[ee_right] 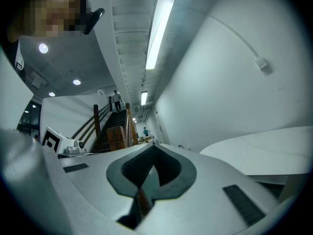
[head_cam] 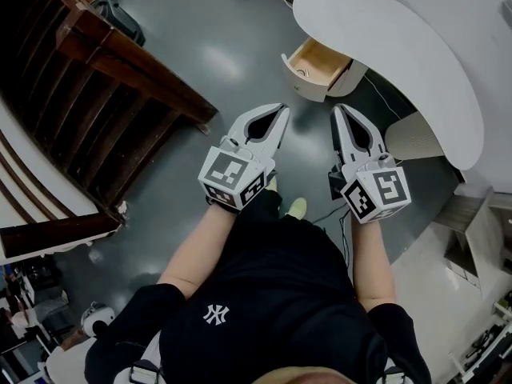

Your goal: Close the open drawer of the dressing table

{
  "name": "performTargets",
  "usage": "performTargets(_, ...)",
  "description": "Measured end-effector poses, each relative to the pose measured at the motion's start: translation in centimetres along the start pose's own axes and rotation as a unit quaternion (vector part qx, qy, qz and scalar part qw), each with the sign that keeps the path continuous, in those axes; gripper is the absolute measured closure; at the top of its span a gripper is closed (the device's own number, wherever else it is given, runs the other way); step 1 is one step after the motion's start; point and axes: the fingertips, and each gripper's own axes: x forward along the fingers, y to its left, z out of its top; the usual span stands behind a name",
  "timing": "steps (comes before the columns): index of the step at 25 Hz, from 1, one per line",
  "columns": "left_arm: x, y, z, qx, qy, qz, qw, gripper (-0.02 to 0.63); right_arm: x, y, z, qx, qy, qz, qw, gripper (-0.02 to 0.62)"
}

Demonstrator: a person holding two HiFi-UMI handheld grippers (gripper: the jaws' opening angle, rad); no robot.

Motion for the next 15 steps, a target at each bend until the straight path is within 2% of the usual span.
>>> performTargets(9, 4.4, 5.2, -2.1, 0.003, 0.018, -0.013, 0.9997, 0.597, 6.4, -2.9, -2.3, 0.004, 0.02, -0.019, 1.0, 0.58)
performTargets(15, 9.2, 10.9, -4.6, 0.014, 0.026, -0.023, 0.9993, 0.597, 13.0, -5.8, -3.5, -0.007, 0.024, -0.026, 0.999, 0.58)
